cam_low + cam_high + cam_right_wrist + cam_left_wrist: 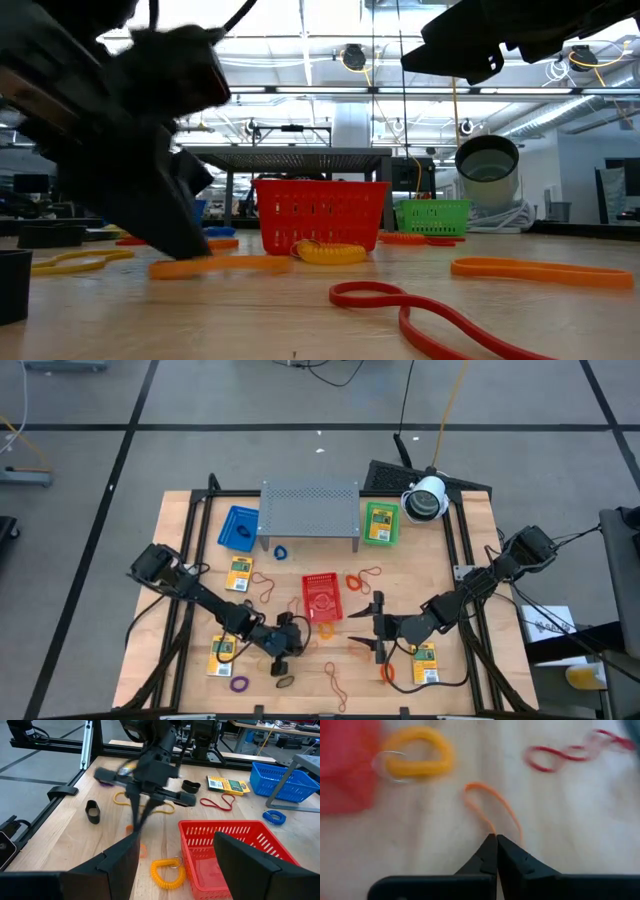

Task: Pick & Place Office Desk Supplies
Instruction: Put the bottom left orange rubber band into the blue basket

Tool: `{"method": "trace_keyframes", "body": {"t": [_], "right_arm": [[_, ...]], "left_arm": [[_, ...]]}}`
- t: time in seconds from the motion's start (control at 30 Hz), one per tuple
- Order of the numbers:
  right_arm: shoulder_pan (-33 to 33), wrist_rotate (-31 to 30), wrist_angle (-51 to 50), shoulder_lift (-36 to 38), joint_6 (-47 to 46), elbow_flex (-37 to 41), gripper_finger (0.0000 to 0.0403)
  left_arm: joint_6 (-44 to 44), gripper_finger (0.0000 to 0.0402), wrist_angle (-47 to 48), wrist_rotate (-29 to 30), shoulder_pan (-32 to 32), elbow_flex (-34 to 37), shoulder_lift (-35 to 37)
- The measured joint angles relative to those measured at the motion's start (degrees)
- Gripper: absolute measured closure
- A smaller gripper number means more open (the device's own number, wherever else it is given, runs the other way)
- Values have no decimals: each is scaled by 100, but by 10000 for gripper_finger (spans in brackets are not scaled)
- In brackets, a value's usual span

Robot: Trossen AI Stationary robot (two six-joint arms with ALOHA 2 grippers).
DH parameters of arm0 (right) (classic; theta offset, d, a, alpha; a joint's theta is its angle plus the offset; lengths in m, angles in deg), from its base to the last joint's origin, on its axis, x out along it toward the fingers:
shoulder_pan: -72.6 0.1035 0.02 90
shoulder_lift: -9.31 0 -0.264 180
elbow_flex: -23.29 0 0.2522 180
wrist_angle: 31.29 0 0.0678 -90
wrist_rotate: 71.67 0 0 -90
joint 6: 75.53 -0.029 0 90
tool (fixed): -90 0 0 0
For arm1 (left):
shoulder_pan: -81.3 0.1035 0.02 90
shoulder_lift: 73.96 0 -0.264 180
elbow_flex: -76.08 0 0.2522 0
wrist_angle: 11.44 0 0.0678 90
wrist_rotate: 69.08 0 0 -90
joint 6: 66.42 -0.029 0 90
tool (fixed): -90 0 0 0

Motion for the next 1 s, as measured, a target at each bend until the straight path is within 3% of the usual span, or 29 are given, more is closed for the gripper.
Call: {"method": "trace_keyframes", "body": {"t": [0.13,0.47,0.77,1.0], "right_arm": [[0,0,1,0,0,0,156],[0,-2,2,0,-25,0,156],[0,-2,50,0,-78,0,156],[0,-2,88,0,-66,-2,156]], "left_arm": [[-190,398,-395,23,29,-6,269],[-988,396,-360,152,77,-1,1359],[-1355,398,530,393,285,-1,2548],[-1529,398,1018,726,305,-1,2929]]}}
